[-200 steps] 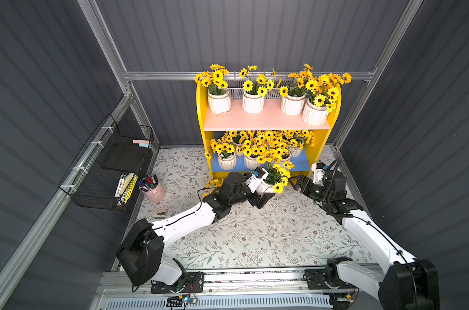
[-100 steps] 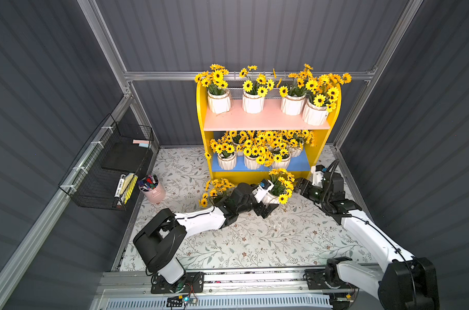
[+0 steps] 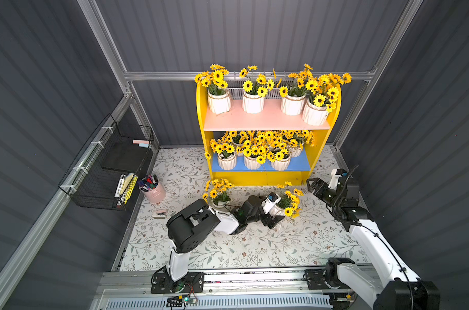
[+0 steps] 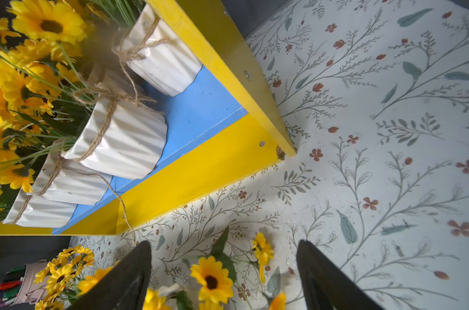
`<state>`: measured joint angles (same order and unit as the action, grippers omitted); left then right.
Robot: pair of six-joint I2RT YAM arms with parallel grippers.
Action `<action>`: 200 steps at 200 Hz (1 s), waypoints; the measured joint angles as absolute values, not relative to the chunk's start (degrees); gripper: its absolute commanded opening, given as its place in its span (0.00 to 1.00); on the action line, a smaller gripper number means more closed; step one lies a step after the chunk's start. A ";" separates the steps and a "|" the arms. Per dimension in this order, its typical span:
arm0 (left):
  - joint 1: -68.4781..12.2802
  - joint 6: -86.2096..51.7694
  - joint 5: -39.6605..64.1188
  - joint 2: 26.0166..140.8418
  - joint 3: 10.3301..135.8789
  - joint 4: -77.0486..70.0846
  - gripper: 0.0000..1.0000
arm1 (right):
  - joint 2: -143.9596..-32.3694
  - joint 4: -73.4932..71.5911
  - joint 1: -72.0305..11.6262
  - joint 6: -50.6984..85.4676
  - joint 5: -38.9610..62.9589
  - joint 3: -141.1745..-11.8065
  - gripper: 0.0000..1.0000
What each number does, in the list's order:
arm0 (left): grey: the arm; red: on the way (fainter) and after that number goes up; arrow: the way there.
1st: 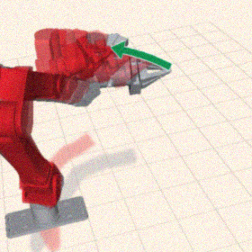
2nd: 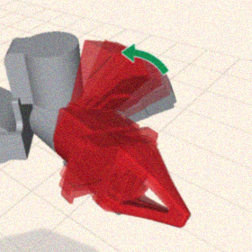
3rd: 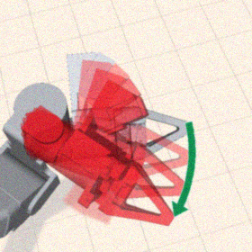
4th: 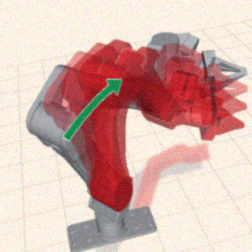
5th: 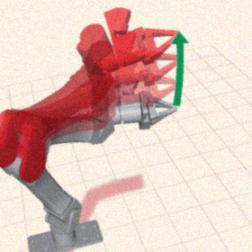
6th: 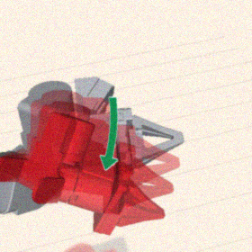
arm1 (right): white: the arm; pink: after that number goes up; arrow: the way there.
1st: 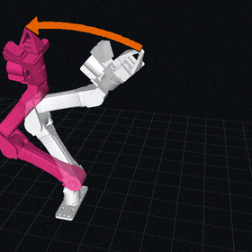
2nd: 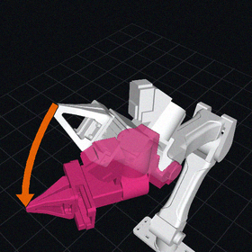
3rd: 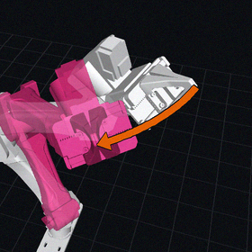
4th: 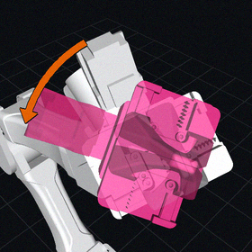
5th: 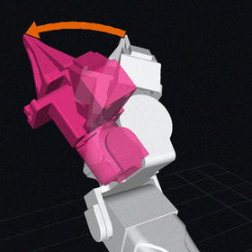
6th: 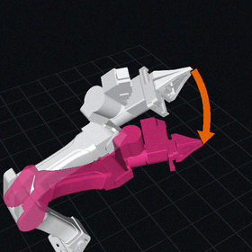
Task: Take the sunflower pots off the shelves
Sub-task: Place the sunflower pot at the center of the board.
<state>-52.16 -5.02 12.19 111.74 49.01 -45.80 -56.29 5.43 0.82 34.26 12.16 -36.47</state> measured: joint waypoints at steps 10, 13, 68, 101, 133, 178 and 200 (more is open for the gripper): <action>-52.56 -5.02 12.19 113.82 49.08 -48.01 0.00 | -56.23 5.41 0.82 34.26 12.21 -36.47 0.86; -52.64 -5.02 12.19 114.21 49.08 -48.62 0.00 | -56.21 5.41 0.82 34.26 12.23 -36.47 0.86; -53.58 -4.82 11.86 120.81 50.52 -59.11 0.00 | -56.05 5.39 0.82 34.24 12.49 -36.47 0.86; -53.87 -3.92 9.85 121.93 49.41 -61.32 0.03 | -56.01 5.32 0.82 34.20 12.97 -36.47 0.88; -54.33 -2.15 6.48 121.86 46.37 -64.36 0.07 | -56.03 5.17 0.82 34.13 13.91 -36.47 0.89; -54.39 -0.64 1.58 119.57 43.20 -64.71 0.13 | -56.03 5.13 0.82 34.11 14.85 -36.47 0.90; -53.30 -1.85 -1.19 118.28 41.58 -64.45 0.18 | -55.88 4.82 0.82 34.13 15.25 -36.42 0.90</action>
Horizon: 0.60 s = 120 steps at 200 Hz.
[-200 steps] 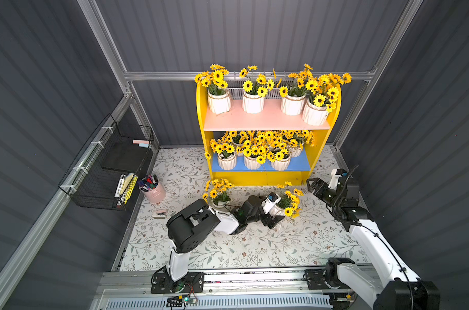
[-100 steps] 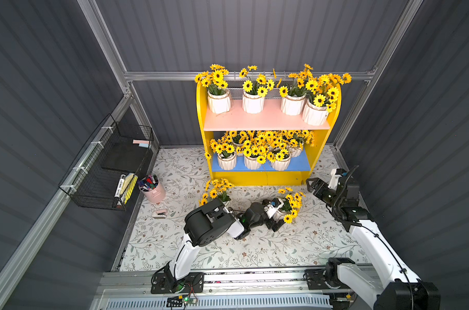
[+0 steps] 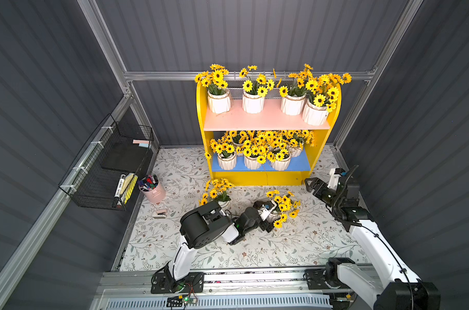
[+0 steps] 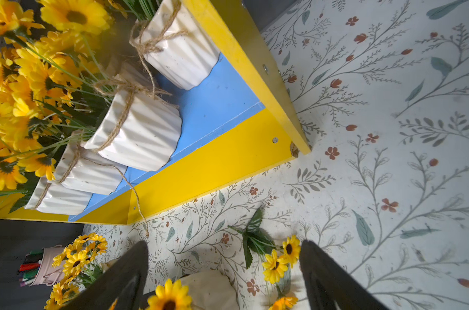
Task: Take the sunflower pots off the shelves
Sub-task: Place the sunflower pot at the center of the board.
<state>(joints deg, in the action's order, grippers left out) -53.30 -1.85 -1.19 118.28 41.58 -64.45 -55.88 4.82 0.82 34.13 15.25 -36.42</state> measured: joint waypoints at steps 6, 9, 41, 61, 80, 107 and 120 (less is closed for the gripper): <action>-53.01 -2.28 -2.35 117.95 41.34 -64.07 0.24 | -55.81 4.69 0.82 34.11 15.35 -36.42 0.90; -52.86 -2.55 -2.92 117.82 41.19 -63.99 0.29 | -55.77 4.62 0.82 34.13 15.44 -36.42 0.90; -52.16 -4.45 -7.77 116.66 40.73 -61.80 0.50 | -55.16 4.29 0.82 34.13 16.32 -36.42 0.90; -52.12 -4.82 -8.32 116.73 42.46 -59.64 0.52 | -54.76 4.27 0.82 34.15 16.60 -36.42 0.91; -51.88 -5.26 -8.29 117.84 43.86 -59.53 0.52 | -54.19 4.29 0.82 34.20 16.67 -36.36 0.91; -51.51 -6.11 -5.76 120.60 48.64 -58.00 0.47 | -52.95 4.25 0.82 34.28 16.56 -36.32 0.91; -51.22 -6.28 -3.75 122.34 52.10 -56.40 0.46 | -52.62 4.23 0.82 34.28 16.49 -36.29 0.91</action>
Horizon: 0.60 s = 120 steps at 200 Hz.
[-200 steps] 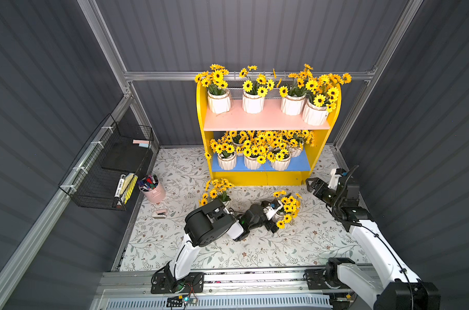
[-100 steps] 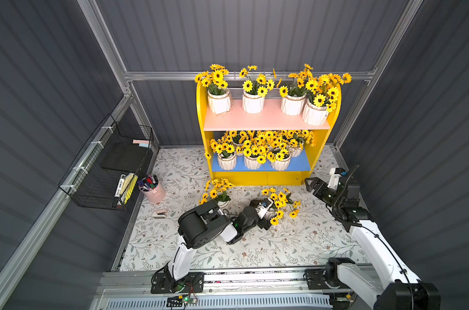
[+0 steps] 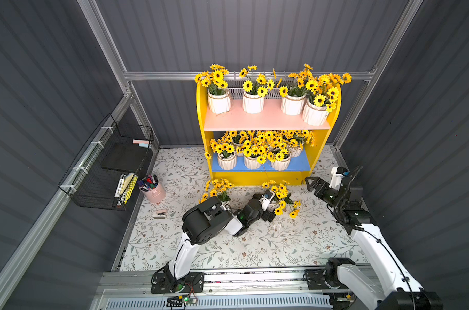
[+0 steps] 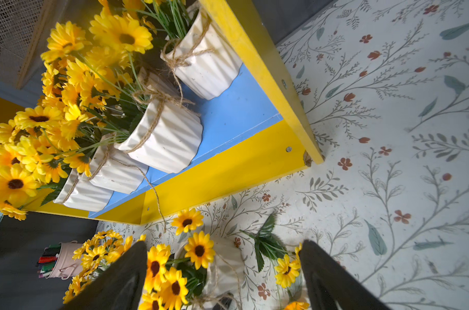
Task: Take the sunflower pots off the shelves
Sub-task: Place the sunflower pot at the center of the board.
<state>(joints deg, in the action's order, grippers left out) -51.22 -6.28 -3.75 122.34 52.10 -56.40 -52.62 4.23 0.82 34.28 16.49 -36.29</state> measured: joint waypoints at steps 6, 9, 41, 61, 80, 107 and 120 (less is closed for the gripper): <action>-51.11 -6.26 -3.01 123.20 53.69 -55.77 0.46 | -52.49 4.25 0.82 34.28 16.45 -36.29 0.91; -51.09 -6.24 -2.68 123.55 54.46 -55.42 0.45 | -52.40 4.27 0.82 34.28 16.40 -36.29 0.91; -51.22 -6.09 -0.21 126.78 60.34 -53.34 0.44 | -50.81 4.27 0.82 34.17 15.51 -36.10 0.92; -51.96 -6.07 0.47 128.84 64.29 -51.66 0.44 | -50.13 4.27 0.84 34.20 14.85 -36.05 0.93; -53.54 -6.09 0.91 131.61 69.38 -49.91 0.44 | -50.06 4.27 0.93 34.24 14.52 -35.99 0.93; -55.88 -6.35 1.93 135.46 76.12 -47.94 0.46 | -49.63 4.32 1.45 34.26 13.87 -35.57 0.94; -56.64 -6.74 2.35 136.84 78.39 -47.48 0.55 | -49.12 4.34 1.89 34.26 13.65 -35.31 0.95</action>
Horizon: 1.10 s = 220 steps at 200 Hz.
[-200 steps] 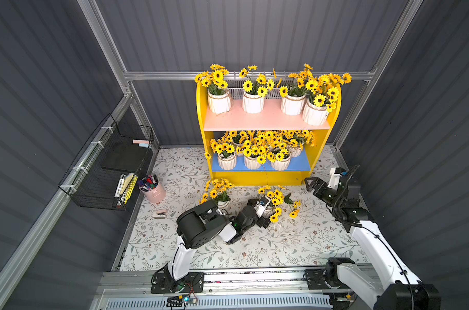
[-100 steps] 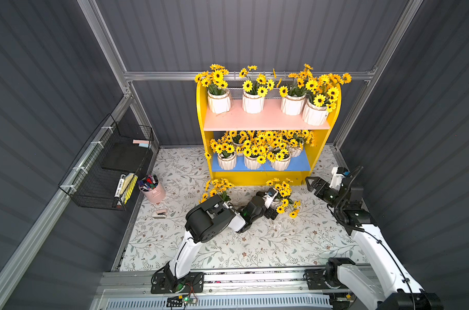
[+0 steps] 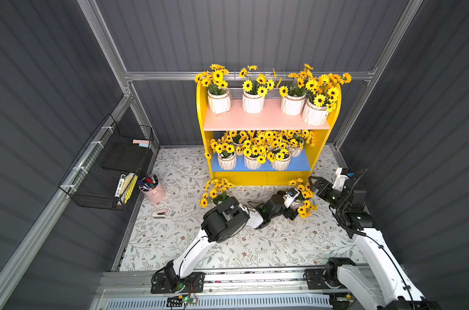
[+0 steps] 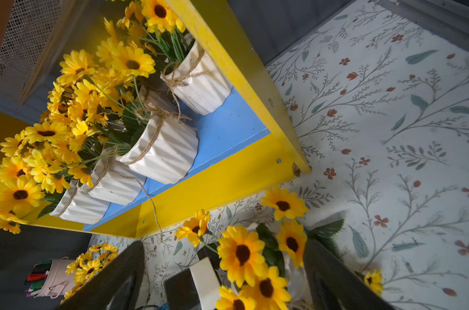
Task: Take the sunflower pots off the shelves
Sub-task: Place the sunflower pot at the center of the board.
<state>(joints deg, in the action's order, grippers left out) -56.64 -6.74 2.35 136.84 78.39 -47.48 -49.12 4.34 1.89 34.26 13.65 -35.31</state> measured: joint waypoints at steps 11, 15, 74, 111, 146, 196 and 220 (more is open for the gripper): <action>-57.01 -7.05 2.46 137.64 79.68 -47.35 0.80 | -48.73 4.36 2.28 34.33 13.47 -35.18 0.96; -57.12 -7.18 2.46 137.78 79.92 -47.22 0.92 | -48.64 4.36 2.42 34.28 13.47 -35.18 0.97; -57.34 -7.55 2.76 134.72 73.80 -44.77 0.99 | -48.14 4.36 3.77 34.54 13.26 -35.18 0.99; -57.34 -6.90 3.92 130.78 69.01 -43.20 0.99 | -48.14 4.36 3.88 34.59 13.26 -35.14 0.99; -57.34 -5.17 3.66 125.23 62.61 -40.53 0.99 | -47.72 5.19 4.08 34.57 13.26 -35.14 0.99; -57.34 -1.19 1.45 109.36 55.44 -26.24 0.99 | -47.11 8.29 3.92 33.67 15.70 -37.85 0.92; -57.34 0.45 0.08 99.09 54.85 -19.49 0.99 | -45.80 10.74 1.89 31.81 14.83 -41.50 0.92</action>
<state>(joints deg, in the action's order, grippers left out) -57.34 0.45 0.08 99.09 54.85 -19.49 -45.80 10.74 1.89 31.81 14.83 -41.50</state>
